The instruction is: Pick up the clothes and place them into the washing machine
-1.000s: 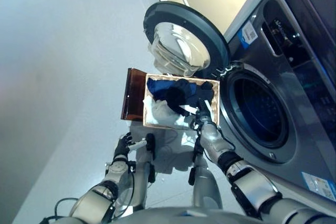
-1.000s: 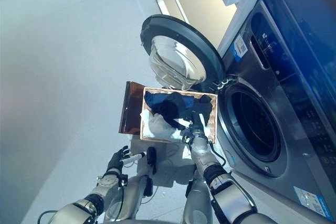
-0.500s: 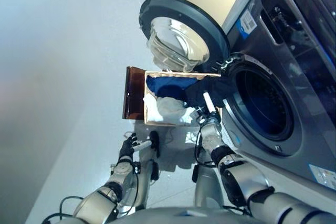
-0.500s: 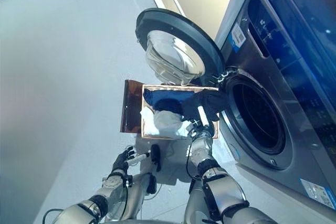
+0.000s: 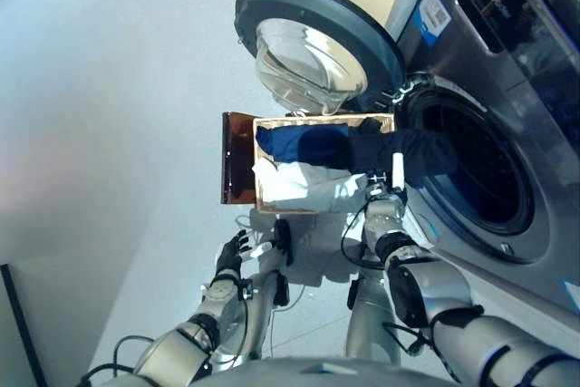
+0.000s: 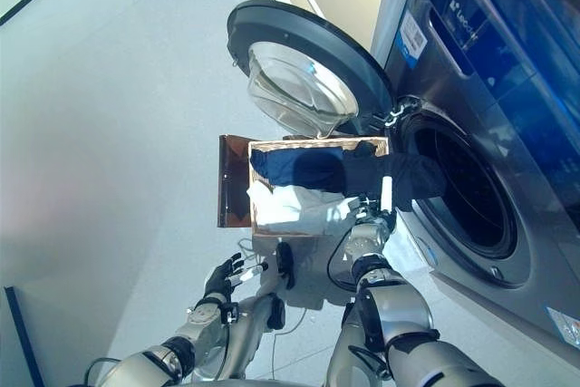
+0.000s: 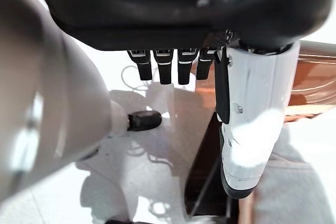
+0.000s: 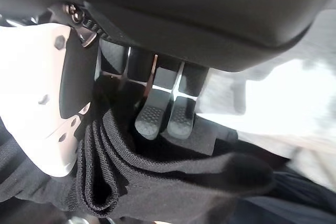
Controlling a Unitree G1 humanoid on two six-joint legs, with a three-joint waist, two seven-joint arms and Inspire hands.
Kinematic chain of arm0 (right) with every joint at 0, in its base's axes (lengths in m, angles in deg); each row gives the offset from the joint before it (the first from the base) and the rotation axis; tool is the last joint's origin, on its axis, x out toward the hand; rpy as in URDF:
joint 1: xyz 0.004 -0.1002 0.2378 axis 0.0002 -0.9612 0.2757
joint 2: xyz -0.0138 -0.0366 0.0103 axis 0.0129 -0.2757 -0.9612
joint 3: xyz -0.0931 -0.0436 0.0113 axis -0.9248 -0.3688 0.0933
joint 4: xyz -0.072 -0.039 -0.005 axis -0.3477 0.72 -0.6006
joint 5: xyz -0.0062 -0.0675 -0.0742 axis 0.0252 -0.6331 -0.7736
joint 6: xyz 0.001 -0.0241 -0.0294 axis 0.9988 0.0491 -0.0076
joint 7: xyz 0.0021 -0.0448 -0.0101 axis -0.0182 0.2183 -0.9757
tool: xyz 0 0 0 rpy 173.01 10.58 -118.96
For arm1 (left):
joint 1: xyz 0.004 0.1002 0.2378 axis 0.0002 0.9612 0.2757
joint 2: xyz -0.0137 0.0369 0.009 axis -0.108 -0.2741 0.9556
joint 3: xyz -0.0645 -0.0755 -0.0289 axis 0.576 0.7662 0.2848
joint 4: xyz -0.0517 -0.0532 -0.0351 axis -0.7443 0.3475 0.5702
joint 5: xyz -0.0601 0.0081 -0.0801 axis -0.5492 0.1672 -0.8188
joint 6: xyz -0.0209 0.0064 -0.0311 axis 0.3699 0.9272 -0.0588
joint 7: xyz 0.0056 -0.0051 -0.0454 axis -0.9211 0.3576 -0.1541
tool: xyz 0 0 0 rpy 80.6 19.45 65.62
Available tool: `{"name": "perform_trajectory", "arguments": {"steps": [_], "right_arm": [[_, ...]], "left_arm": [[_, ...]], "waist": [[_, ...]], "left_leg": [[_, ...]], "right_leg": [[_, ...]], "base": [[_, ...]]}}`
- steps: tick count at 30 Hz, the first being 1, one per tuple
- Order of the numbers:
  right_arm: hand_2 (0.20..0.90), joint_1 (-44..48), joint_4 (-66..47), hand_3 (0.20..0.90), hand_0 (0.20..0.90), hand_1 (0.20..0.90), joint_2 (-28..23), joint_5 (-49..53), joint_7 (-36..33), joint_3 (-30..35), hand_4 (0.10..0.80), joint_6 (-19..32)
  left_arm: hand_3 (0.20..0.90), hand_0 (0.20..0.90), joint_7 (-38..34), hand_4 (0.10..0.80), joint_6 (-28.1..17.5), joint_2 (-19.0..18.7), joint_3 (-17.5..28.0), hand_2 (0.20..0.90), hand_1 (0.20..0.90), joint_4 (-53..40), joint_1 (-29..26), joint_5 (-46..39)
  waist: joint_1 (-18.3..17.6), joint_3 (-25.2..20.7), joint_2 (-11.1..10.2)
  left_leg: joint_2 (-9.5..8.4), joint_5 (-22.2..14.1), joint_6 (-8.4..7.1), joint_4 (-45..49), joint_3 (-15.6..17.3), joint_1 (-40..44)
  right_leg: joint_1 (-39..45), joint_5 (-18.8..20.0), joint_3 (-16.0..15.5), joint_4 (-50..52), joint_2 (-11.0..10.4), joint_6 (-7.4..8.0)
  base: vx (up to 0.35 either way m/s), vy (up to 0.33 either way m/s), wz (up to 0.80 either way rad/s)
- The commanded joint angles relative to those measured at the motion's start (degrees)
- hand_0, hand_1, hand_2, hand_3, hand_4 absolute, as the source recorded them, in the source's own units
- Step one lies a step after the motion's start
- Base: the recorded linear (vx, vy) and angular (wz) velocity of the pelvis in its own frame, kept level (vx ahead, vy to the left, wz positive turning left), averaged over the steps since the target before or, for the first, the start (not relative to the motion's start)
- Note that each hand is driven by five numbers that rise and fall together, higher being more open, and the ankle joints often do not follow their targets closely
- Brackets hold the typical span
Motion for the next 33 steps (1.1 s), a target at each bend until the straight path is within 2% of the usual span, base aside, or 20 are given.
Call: {"name": "perform_trajectory", "arguments": {"steps": [1, 9, 16, 21, 33], "right_arm": [[0.200, 6.5, -1.3, 0.200, 0.200, 0.200, -5.2, 1.4, 2.2, 1.9, 0.300, 5.0], [0.200, 9.0, 1.9, 0.200, 0.200, 0.200, -13.6, 1.8, 1.4, 6.0, 0.300, 5.4], [0.200, 13.3, 4.6, 0.200, 0.200, 0.200, -22.4, -1.6, 0.2, 5.1, 0.300, 3.5], [0.200, 16.3, 4.4, 0.200, 0.200, 0.200, -25.2, -1.4, 0.3, 4.4, 0.300, 3.5], [0.200, 27.8, 2.9, 0.200, 0.200, 0.200, -32.0, -6.2, -1.2, -1.8, 0.300, 2.8]], "left_arm": [[0.900, 0.900, -0.1, 0.800, -1.7, 2.2, -1.7, 0.900, 0.900, 3.3, -3.4, -1.1], [0.900, 0.900, 0.8, 0.800, -1.9, 2.0, -1.8, 0.900, 0.900, 3.5, -2.8, -1.8], [0.900, 0.900, 2.0, 0.800, -2.1, 0.9, -2.1, 0.900, 0.900, 3.1, -1.2, -1.9], [0.900, 0.900, 2.7, 0.800, -2.4, 0.4, -2.7, 0.900, 0.900, 2.3, -0.5, -2.2], [0.900, 0.900, 3.4, 0.800, -3.8, -0.6, -3.8, 0.900, 0.900, -1.6, 1.1, -4.2]], "waist": [[-0.3, 1.8, 4.9], [-0.2, 1.5, 5.7], [0.5, 1.7, 7.1], [1.0, 2.1, 8.3], [2.9, 3.4, 11.5]], "left_leg": [[0.82, 0.1, -5.72, -4.9, -6.4, 1.2], [1.05, 0.0, -5.98, -4.9, -6.2, 1.0], [1.19, 0.2, -6.00, -4.9, -5.7, 0.5], [1.33, 0.5, -6.09, -4.9, -5.4, -0.1], [1.66, 1.7, -6.51, -4.9, -4.0, -3.7]], "right_leg": [[3.5, -3.4, -1.8, 3.6, 1.1, 0.71], [3.2, -4.1, -2.0, 4.2, 1.4, 0.74], [1.8, -4.3, -1.9, 5.2, 1.2, 0.89], [0.6, -4.7, -1.7, 5.9, 1.2, 0.78], [-5.4, -5.7, -0.9, 8.7, 1.5, 0.43]], "base": [[0.024, -0.008, -0.05], [0.009, -0.002, -0.03], [0.000, 0.000, 0.00], [-0.003, -0.011, -0.10], [-0.004, -0.019, -0.03]]}}
